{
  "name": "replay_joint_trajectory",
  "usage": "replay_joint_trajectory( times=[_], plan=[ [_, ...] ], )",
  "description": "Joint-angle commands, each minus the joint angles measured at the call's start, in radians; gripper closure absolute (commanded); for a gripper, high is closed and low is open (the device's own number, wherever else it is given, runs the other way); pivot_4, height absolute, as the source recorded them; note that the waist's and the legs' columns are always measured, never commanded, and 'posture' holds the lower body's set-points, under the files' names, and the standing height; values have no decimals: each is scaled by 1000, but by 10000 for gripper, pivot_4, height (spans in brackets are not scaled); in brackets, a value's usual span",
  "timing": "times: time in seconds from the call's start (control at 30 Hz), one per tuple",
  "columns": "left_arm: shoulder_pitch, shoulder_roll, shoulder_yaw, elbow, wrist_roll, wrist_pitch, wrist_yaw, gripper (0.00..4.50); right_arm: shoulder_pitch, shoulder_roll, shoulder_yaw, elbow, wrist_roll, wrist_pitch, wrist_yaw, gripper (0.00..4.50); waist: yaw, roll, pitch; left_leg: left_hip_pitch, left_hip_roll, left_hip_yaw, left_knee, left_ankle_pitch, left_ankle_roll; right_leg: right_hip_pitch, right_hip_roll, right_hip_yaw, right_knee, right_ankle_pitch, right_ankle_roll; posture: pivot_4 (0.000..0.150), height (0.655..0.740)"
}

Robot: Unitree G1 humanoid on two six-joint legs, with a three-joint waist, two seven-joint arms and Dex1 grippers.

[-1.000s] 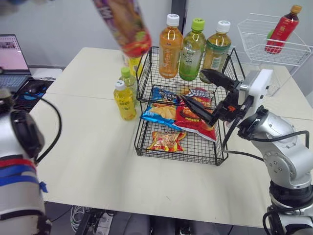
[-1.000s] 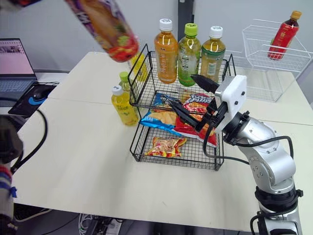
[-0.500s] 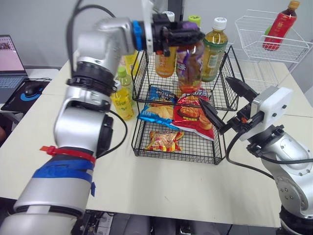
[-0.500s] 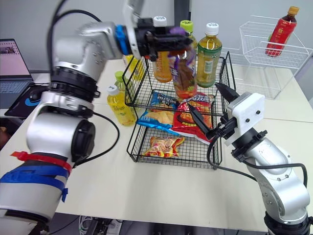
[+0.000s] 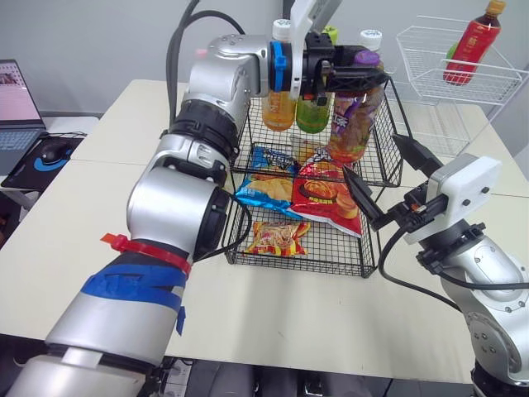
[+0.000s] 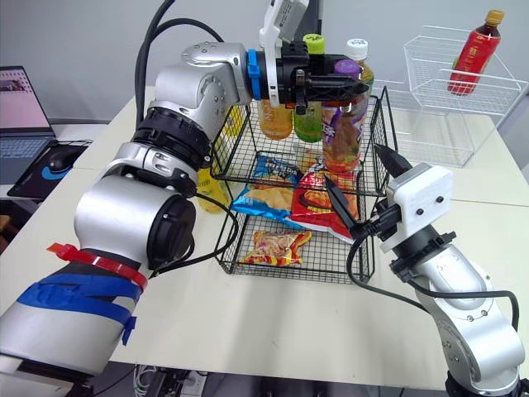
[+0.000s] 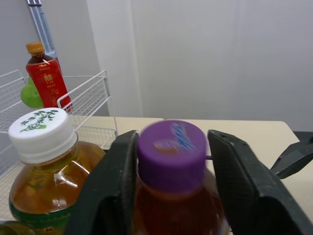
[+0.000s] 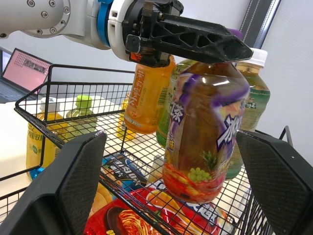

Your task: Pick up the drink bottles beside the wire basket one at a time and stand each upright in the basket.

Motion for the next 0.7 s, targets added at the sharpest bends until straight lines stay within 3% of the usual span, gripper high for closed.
replay_joint_trajectory(
  times=[0.03,0.13,0.37,0.7],
  plan=[
    [-60,1,52,-24,-19,-10,-8,9743,-3,-4,-12,-44,-2,-9,2,0,0,0,0,0,0,0,0,0,0,0,0,0,0,0,0,1500,7400],
    [-64,18,94,-43,-41,20,-17,587,-11,-4,-6,-36,6,-13,12,0,0,0,0,0,0,0,1,0,0,0,0,0,0,0,0,1500,7400],
    [48,149,164,-273,-104,200,-29,211,-48,-18,22,-4,83,-13,111,0,-20,1,-1,2,0,1,1,0,0,0,0,1,3,0,0,1500,7400],
    [470,442,318,-848,-123,375,320,211,-230,-40,121,207,176,-54,360,0,-23,1,-1,5,0,1,3,4,-1,0,0,4,12,0,-1,1500,7400]
  ],
)
